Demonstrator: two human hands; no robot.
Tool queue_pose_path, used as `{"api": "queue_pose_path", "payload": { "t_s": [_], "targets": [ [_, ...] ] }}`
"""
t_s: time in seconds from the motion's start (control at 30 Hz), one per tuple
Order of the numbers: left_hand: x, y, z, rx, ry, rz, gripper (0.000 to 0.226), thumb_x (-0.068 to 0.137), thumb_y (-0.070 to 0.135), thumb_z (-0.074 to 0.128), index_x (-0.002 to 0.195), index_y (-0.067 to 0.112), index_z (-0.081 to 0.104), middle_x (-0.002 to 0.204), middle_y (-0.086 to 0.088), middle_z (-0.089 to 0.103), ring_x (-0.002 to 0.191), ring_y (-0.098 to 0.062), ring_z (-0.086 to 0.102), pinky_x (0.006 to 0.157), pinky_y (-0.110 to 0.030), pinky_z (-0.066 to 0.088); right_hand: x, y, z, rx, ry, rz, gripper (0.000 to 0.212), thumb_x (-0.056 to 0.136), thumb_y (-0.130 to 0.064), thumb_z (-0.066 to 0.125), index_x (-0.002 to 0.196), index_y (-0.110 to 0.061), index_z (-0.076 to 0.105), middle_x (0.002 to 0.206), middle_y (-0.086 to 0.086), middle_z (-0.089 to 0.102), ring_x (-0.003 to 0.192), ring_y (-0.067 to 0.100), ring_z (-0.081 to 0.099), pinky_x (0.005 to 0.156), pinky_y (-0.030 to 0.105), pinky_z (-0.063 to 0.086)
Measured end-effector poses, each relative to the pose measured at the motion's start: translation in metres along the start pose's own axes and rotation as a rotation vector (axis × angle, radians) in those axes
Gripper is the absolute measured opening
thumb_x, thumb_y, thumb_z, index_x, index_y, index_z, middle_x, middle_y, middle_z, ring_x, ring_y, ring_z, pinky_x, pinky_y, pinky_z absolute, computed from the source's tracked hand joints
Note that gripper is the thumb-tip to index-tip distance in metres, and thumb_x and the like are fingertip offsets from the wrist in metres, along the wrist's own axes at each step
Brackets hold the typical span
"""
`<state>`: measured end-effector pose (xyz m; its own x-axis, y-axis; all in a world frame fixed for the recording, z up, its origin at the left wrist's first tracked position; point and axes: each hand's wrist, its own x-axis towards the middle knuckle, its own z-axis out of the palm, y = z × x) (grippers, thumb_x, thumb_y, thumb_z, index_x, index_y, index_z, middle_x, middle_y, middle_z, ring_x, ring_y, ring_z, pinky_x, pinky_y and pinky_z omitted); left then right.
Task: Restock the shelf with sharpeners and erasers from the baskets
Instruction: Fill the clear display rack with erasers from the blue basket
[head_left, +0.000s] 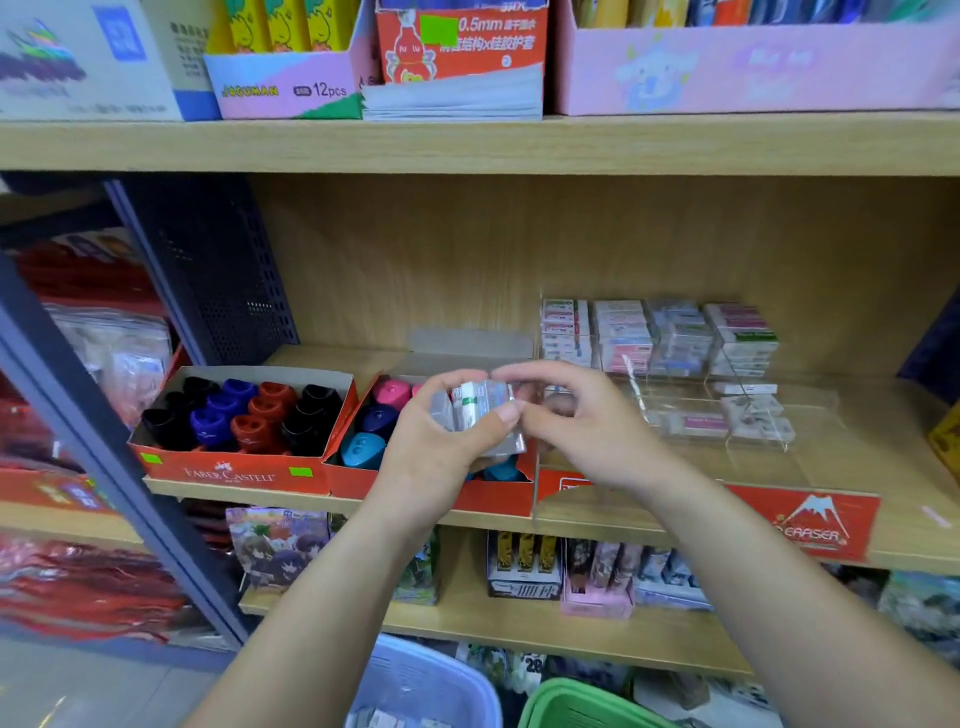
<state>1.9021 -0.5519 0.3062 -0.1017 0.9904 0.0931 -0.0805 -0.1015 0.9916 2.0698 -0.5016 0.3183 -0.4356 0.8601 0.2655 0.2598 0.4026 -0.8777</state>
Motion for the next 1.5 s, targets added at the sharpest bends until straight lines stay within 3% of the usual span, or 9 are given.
{"api": "queue_pose_path", "payload": {
  "t_s": [0.2,0.47,0.67,0.83,1.0,1.1,1.2,1.3,1.5],
  "targets": [
    [-0.014,0.002,-0.003,-0.104,0.006,-0.013,0.046,0.069,0.021,0.081,0.113,0.017,0.066,0.103,-0.011,0.076,0.093,-0.029,0.074,0.087,-0.048,0.059,-0.012,-0.01,0.001,0.192,-0.044,0.04,0.023,0.091,-0.007,0.072,0.112,-0.017,0.07,0.093,0.008,0.062,0.072,0.02,0.066,0.069,0.031,0.057],
    [-0.018,0.0,-0.003,-0.134,0.021,-0.04,0.052,0.064,0.016,0.084,0.113,0.017,0.066,0.1,-0.011,0.075,0.09,-0.027,0.073,0.086,-0.045,0.06,-0.017,-0.013,0.002,0.401,0.126,0.215,0.015,0.091,-0.001,0.069,0.101,-0.008,0.059,0.091,0.012,0.071,0.075,0.025,0.075,0.067,0.035,0.063],
    [-0.013,-0.005,-0.003,-0.101,0.025,-0.065,0.045,0.073,0.004,0.082,0.113,0.017,0.066,0.107,-0.018,0.074,0.092,-0.032,0.073,0.087,-0.046,0.06,-0.014,-0.004,-0.005,0.275,0.044,0.134,0.034,0.088,0.004,0.069,0.111,-0.021,0.07,0.09,0.008,0.068,0.072,0.021,0.066,0.072,0.034,0.061],
    [-0.002,-0.005,-0.005,-0.147,0.036,-0.076,0.052,0.063,0.009,0.083,0.112,0.015,0.066,0.098,-0.013,0.075,0.088,-0.028,0.074,0.081,-0.041,0.06,-0.005,-0.005,-0.021,0.246,-0.001,0.175,0.025,0.086,0.009,0.071,0.105,-0.007,0.066,0.089,0.014,0.073,0.071,0.024,0.072,0.069,0.033,0.061],
    [0.01,-0.008,-0.009,-0.051,0.084,-0.088,0.037,0.081,-0.005,0.079,0.105,0.022,0.07,0.104,-0.019,0.074,0.095,-0.036,0.073,0.094,-0.051,0.058,0.004,0.003,-0.041,0.253,0.063,0.224,0.017,0.088,0.006,0.069,0.099,-0.005,0.063,0.087,0.017,0.076,0.082,0.031,0.076,0.073,0.033,0.063],
    [0.013,-0.007,-0.013,-0.002,0.107,-0.085,0.037,0.075,0.005,0.084,0.099,0.03,0.072,0.108,-0.02,0.073,0.103,-0.038,0.071,0.096,-0.054,0.056,0.017,0.014,-0.057,0.068,0.245,0.216,0.013,0.087,-0.006,0.074,0.096,-0.012,0.068,0.081,0.013,0.076,0.075,0.023,0.072,0.071,0.033,0.058],
    [0.014,-0.008,-0.016,0.015,0.101,-0.081,0.036,0.081,-0.002,0.08,0.104,0.024,0.069,0.102,-0.017,0.074,0.096,-0.033,0.073,0.089,-0.045,0.06,0.037,0.033,-0.069,-0.245,0.363,0.188,0.011,0.086,-0.021,0.078,0.087,-0.023,0.067,0.075,0.003,0.073,0.066,0.01,0.065,0.068,0.027,0.045],
    [0.014,-0.009,-0.018,0.039,0.093,-0.08,0.035,0.084,-0.006,0.075,0.106,0.02,0.067,0.088,-0.008,0.074,0.084,-0.023,0.071,0.079,-0.037,0.059,0.055,0.049,-0.07,-0.421,0.276,0.167,0.009,0.087,-0.024,0.076,0.087,-0.025,0.066,0.08,0.0,0.072,0.077,0.014,0.068,0.073,0.03,0.051],
    [0.013,-0.008,-0.02,0.069,0.085,-0.077,0.033,0.085,-0.005,0.074,0.103,0.022,0.067,0.09,-0.008,0.074,0.08,-0.018,0.073,0.078,-0.035,0.06,0.072,0.058,-0.064,-0.607,0.104,0.125,0.009,0.093,-0.019,0.065,0.091,-0.027,0.07,0.082,-0.014,0.069,0.082,0.006,0.065,0.071,0.024,0.046]
  ]
}}
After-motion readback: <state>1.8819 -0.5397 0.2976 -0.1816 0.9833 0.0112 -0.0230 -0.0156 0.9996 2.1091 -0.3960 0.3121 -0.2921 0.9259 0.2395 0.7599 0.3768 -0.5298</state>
